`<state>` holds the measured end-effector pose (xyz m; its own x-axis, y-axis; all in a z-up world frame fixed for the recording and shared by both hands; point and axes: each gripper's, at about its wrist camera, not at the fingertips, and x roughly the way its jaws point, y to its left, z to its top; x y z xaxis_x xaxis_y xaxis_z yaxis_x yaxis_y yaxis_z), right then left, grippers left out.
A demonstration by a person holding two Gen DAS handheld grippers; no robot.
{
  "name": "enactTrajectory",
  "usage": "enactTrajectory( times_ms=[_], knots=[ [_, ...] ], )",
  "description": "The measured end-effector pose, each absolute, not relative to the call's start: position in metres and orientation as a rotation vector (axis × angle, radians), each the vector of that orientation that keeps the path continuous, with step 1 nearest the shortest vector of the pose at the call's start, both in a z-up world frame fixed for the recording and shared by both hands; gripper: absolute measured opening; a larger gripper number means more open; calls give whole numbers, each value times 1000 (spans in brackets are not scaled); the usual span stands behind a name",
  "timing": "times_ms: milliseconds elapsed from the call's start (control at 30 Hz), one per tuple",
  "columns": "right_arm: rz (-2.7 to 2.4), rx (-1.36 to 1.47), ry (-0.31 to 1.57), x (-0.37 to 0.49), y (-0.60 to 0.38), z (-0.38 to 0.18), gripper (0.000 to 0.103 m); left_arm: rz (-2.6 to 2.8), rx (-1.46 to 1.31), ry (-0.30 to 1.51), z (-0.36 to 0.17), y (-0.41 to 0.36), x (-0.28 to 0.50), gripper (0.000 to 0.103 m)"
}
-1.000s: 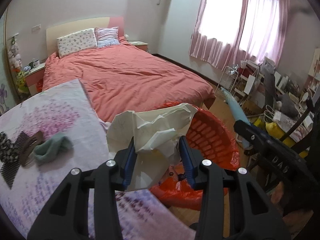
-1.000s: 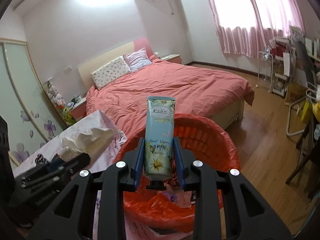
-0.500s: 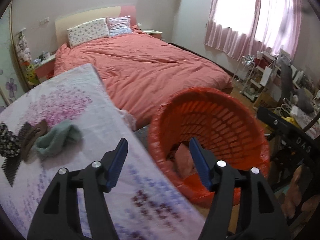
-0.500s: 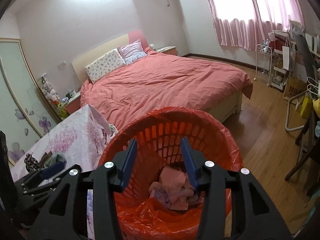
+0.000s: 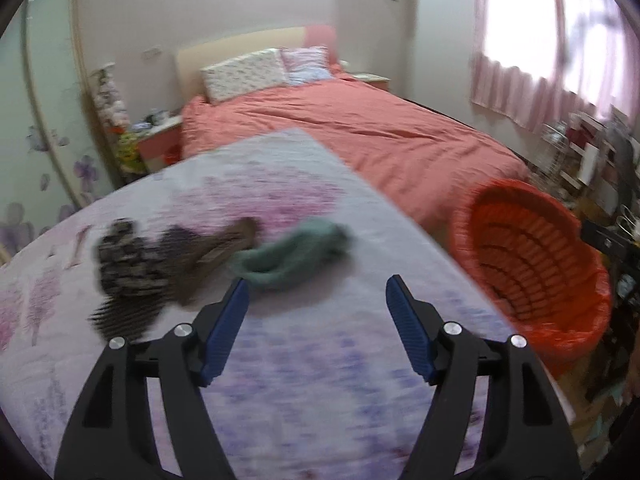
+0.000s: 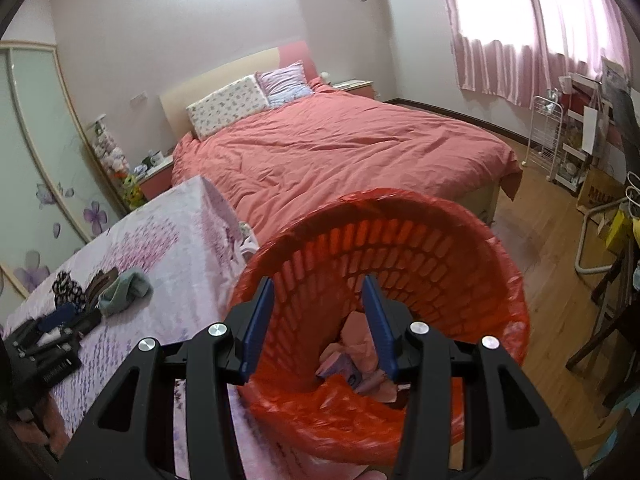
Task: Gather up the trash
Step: 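Grasp the floral scrunchie with the left tool while the right moves back over the bed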
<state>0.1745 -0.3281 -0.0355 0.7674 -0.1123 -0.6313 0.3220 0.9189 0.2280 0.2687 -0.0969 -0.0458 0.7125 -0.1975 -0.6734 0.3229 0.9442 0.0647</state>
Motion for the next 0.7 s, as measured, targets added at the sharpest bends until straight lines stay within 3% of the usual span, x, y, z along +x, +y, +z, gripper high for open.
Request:
enactTrajectory(
  times_ms=[100, 200, 367, 700],
  knots=[
    [-212, 315, 676, 181, -310, -36, 47, -206, 141, 713, -41, -55, 278, 75],
    [-177, 289, 689, 186, -285, -36, 55, -99, 96, 694, -39, -11, 291, 78],
    [-115, 212, 717, 196, -243, -40, 55, 0, 33, 718, -45, 42, 322, 79],
    [-62, 165, 764, 209, -210, -47, 55, -39, 23, 758, -58, 34, 361, 77]
  ],
)
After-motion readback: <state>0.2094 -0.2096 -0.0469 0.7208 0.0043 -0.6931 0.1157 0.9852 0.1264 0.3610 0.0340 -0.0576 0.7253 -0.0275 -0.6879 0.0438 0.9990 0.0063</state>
